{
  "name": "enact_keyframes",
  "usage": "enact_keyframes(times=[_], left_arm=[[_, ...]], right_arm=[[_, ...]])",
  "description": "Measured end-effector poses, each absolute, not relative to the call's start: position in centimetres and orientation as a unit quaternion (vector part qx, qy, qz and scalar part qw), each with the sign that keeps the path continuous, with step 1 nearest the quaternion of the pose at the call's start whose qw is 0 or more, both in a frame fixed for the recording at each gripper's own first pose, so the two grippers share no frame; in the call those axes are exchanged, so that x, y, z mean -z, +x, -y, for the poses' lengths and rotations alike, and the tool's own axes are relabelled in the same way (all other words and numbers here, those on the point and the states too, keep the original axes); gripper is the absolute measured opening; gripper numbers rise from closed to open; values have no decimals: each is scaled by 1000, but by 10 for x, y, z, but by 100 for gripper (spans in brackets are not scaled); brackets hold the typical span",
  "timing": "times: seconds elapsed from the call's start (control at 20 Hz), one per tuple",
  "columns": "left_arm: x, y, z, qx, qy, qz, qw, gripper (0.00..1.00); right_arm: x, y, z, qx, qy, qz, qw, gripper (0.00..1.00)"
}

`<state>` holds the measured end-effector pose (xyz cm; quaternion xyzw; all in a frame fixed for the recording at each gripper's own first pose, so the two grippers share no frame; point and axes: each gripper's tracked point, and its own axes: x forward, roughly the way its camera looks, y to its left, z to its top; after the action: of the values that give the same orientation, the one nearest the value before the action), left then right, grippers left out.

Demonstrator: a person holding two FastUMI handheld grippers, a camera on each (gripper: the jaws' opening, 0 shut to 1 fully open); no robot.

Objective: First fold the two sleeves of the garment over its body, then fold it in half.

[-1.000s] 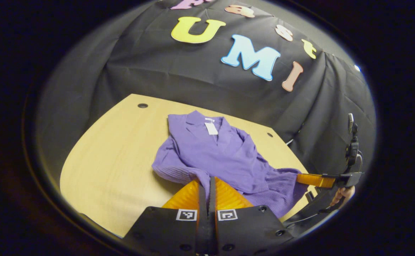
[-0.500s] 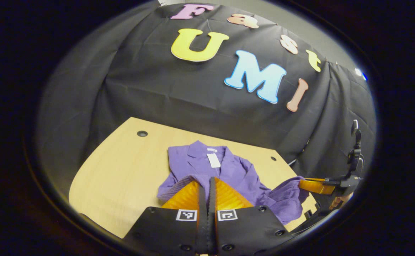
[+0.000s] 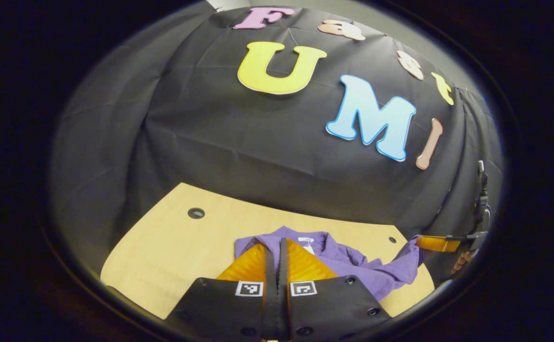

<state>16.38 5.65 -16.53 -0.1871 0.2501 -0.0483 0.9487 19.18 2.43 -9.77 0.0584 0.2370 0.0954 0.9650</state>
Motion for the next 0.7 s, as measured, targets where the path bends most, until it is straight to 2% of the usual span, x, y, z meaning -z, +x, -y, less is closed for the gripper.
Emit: enact_keyframes(times=[0.35, 0.7], left_arm=[[204, 260, -32, 42, -117, -237, 963, 6], [272, 306, -37, -2, -88, -247, 965, 6]], right_arm=[[135, 288, -23, -106, 70, -253, 959, 2], [192, 342, -13, -101, 87, -277, 952, 2]])
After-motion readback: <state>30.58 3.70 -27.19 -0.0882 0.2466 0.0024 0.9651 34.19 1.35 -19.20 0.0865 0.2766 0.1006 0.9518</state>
